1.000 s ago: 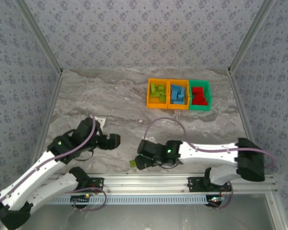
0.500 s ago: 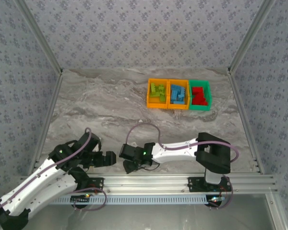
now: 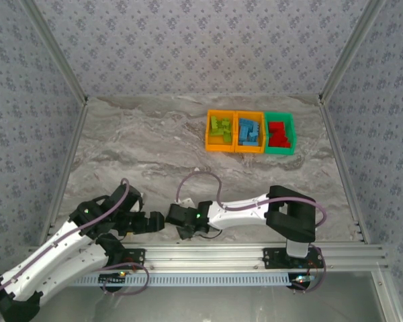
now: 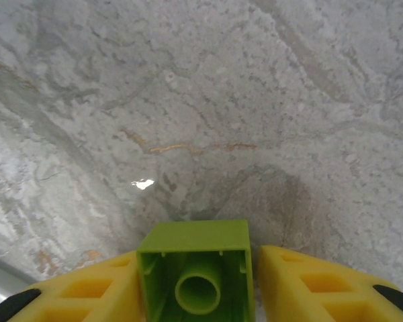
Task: Sort the legos into containers by color
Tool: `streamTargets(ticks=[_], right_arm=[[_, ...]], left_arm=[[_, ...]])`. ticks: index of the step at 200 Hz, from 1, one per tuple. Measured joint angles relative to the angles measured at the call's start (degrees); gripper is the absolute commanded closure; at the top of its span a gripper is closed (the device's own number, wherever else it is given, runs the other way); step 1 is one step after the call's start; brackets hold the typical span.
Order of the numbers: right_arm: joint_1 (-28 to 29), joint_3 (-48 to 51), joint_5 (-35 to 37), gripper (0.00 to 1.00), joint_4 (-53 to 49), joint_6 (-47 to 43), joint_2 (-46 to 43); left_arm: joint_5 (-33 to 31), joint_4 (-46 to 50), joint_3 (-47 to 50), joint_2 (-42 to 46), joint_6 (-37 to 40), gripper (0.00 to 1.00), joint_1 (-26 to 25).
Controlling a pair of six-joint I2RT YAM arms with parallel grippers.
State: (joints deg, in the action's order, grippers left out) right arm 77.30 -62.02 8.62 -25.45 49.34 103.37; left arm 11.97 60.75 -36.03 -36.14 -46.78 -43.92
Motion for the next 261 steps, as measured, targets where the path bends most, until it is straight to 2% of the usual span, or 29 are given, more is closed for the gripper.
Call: streamTargets(ticks=[13,25,50,77,114,150,172,208,247,261], right_arm=[[0.00,-0.11,0.24,0.65,0.02,0.15,-0.02],[0.00,-0.13,0.55,0.70,0.00,0.37,-0.31],[-0.17,0.85,1.44,0.71,-0.20,0.81,-2.64],[-2.45,5.14,1.64,0.70,-0.07,0.59,-12.83],[-13.20,7.56,-0.50,0.69,1.40,-2.58,-28.92],[-27.96,7.43,-5.18,0.68,3.91,-8.33,-33.90],[-36.83,5.60,-8.81,0.68,5.33,-13.07,-31.04],[-47.34,-5.42,-11.96,0.69,6.97,-18.47,-18.12],[-51.80,-21.38,-11.34,0.67,5.77,-22.25,-1.84],[-52.13,-25.92,-11.02,0.62,4.24,-23.26,3.19]], left_arm=[[0.37,-0.48,0.00,0.00,0.00,0.01,0.00],[0.59,-0.90,0.00,0.00,0.00,0.01,0.02],[2.29,-2.75,0.00,0.02,0.00,0.01,0.02],[6.45,-8.68,0.33,0.15,-0.35,0.01,0.04],[11.65,-21.99,0.96,-0.20,-1.53,0.01,0.33],[12.00,-32.04,-2.36,-5.86,1.25,0.01,2.43],[11.21,-37.29,-6.56,-11.65,6.40,0.01,4.52],[10.56,-44.63,-10.51,-17.77,12.41,0.01,9.38],[5.01,-45.35,-12.00,-17.11,16.20,0.01,9.84],[0.52,-43.58,-12.04,-15.28,17.05,0.01,9.81]])
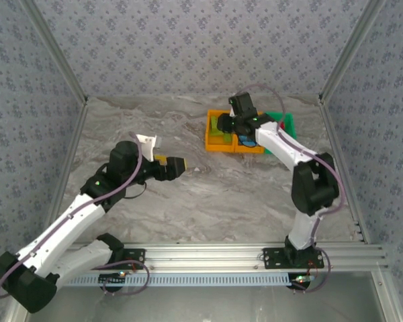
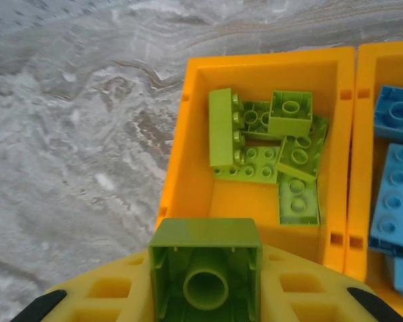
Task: Sort the legos into containers by color
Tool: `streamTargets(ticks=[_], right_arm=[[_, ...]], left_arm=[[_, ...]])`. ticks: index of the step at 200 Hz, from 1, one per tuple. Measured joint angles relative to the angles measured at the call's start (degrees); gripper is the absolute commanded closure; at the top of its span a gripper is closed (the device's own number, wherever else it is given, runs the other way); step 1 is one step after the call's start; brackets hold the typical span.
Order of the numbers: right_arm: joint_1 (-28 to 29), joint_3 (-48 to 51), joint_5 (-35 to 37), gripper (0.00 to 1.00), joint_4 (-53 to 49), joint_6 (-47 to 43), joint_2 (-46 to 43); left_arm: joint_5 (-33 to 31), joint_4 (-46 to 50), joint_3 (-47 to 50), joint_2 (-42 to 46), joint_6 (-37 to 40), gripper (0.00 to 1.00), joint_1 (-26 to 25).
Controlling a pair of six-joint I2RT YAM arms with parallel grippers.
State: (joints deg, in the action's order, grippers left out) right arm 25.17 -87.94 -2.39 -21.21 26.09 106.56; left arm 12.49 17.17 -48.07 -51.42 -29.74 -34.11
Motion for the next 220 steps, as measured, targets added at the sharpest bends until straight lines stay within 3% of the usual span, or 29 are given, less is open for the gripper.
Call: streamTargets(ticks=[36,71,92,115,144,173,197,220], right_arm=[[0.13,-2.32,0.00,0.43,-3.69,-1.36,4.90],[0.13,-2.05,0.20,0.45,-6.32,-1.79,2.71],[0.09,1.31,1.09,0.45,-7.02,-2.54,-4.22],[-0.26,10.75,4.70,0.42,-6.40,-3.32,-19.98],[-2.47,24.44,12.39,0.23,-4.59,-5.84,-42.64],[-6.43,41.75,21.05,0.14,0.79,-10.08,-59.06],[-10.14,59.25,25.03,0.05,11.21,-15.47,-64.81],[-14.16,71.34,26.53,0.02,21.09,-17.84,-61.20]], left_arm=[[-12.61,4.66,0.63,7.10,0.90,0.01,0.42],[-22.32,6.36,4.48,11.78,1.25,0.01,2.10],[-26.34,6.14,6.75,12.72,1.22,0.01,3.58],[-30.86,3.82,11.26,13.68,1.25,0.01,6.51],[-37.68,-0.96,17.86,15.26,2.99,0.01,10.25],[-43.47,-8.85,25.16,16.06,6.67,0.01,14.03],[-45.66,-15.72,30.69,15.69,10.93,0.01,16.39],[-46.69,-19.19,32.00,13.18,14.36,0.01,17.55]])
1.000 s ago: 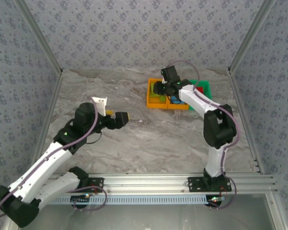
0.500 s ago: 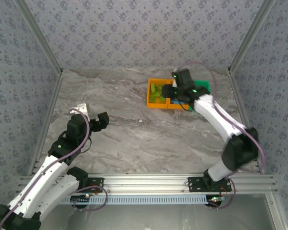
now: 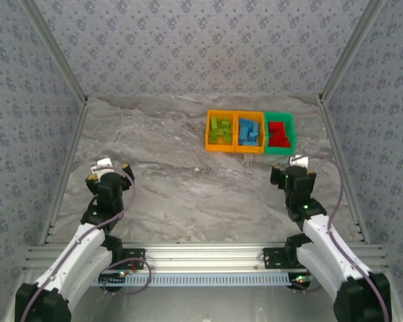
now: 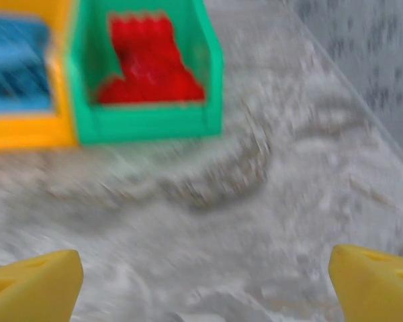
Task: Sort the legos into containers by color
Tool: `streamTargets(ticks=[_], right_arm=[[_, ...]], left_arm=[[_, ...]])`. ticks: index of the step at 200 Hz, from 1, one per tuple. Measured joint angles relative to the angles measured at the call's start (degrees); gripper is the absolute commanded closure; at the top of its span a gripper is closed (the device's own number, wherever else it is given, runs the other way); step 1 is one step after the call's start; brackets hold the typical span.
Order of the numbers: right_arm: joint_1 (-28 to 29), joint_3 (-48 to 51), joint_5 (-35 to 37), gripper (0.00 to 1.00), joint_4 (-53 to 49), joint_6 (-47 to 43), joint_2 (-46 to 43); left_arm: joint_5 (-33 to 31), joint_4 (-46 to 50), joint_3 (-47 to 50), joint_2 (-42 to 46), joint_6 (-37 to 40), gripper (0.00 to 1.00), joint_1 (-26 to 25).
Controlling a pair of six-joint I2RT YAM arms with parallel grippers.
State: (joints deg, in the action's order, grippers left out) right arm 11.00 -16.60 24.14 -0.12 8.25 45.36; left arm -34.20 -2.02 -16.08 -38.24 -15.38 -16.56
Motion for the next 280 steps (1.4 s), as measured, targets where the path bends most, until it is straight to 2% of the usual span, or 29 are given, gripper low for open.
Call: streamTargets(ticks=[37,85,100,112,134,153,193,233,280], right_arm=[[-5.38,2.69,0.42,0.00,13.79,-0.94,14.88],[-9.29,-3.63,-1.27,0.02,30.42,-1.55,31.19],[-10.78,-4.04,-6.12,0.00,40.02,-3.69,37.75],[-11.41,-4.02,-8.79,0.00,42.01,-4.57,40.96],[-12.26,-3.85,-12.11,0.00,43.85,-5.33,41.88],[-11.67,-3.87,-12.20,0.00,45.88,-6.08,41.88],[-11.06,-3.89,-12.59,0.00,46.90,-6.62,41.86],[-11.15,-3.91,-13.05,0.00,46.93,-6.67,41.86],[-11.13,-3.91,-13.09,0.00,46.99,-6.67,41.86]], left_arm=[[0.39,-6.47,0.15,-4.83,5.05,0.01,1.05],[3.48,-10.25,0.52,-7.89,8.00,0.01,2.97],[4.48,-10.78,0.52,-8.26,8.90,0.01,3.41],[5.42,-11.26,0.52,-8.59,9.62,0.01,3.91],[8.55,-13.03,0.52,-10.12,10.23,0.01,6.54],[13.03,-17.20,0.52,-15.15,9.64,0.01,10.71],[18.29,-27.47,-0.46,-32.63,11.02,0.01,13.38],[25.27,-39.30,-5.73,-49.09,12.46,0.01,16.87],[29.03,-42.03,-6.29,-50.38,12.61,0.01,17.46]])
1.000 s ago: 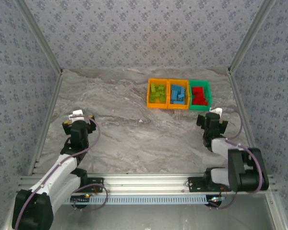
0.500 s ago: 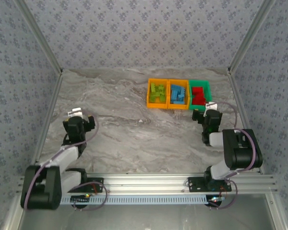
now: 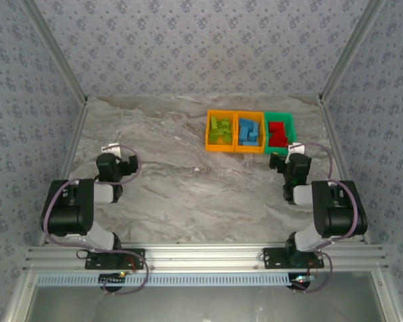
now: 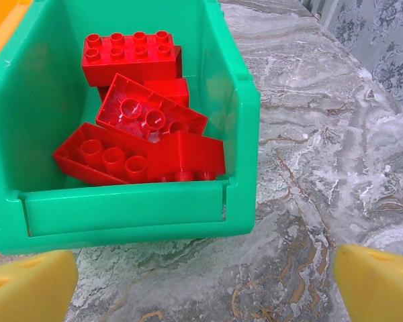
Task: Sort the legos into containers by color
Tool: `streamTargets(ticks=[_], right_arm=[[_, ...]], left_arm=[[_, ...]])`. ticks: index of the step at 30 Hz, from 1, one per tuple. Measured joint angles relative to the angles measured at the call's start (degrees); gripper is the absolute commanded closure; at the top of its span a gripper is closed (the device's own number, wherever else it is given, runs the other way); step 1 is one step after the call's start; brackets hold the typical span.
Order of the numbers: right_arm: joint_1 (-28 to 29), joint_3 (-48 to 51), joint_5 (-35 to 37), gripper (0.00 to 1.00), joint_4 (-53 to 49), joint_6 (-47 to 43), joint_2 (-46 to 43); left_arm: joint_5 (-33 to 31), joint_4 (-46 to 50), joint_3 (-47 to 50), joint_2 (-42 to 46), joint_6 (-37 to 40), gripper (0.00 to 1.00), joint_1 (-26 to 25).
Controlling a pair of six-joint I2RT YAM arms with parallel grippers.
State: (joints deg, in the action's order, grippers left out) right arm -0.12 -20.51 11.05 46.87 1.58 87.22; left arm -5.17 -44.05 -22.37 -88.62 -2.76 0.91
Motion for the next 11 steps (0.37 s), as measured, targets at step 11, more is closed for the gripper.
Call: streamTargets(ticks=[11], right_arm=[[0.00,0.00,-0.02,0.00,0.07,-0.59,0.00]], left_arm=[[0.90,-0.85,-0.09,0.00,0.00,0.01,0.00]])
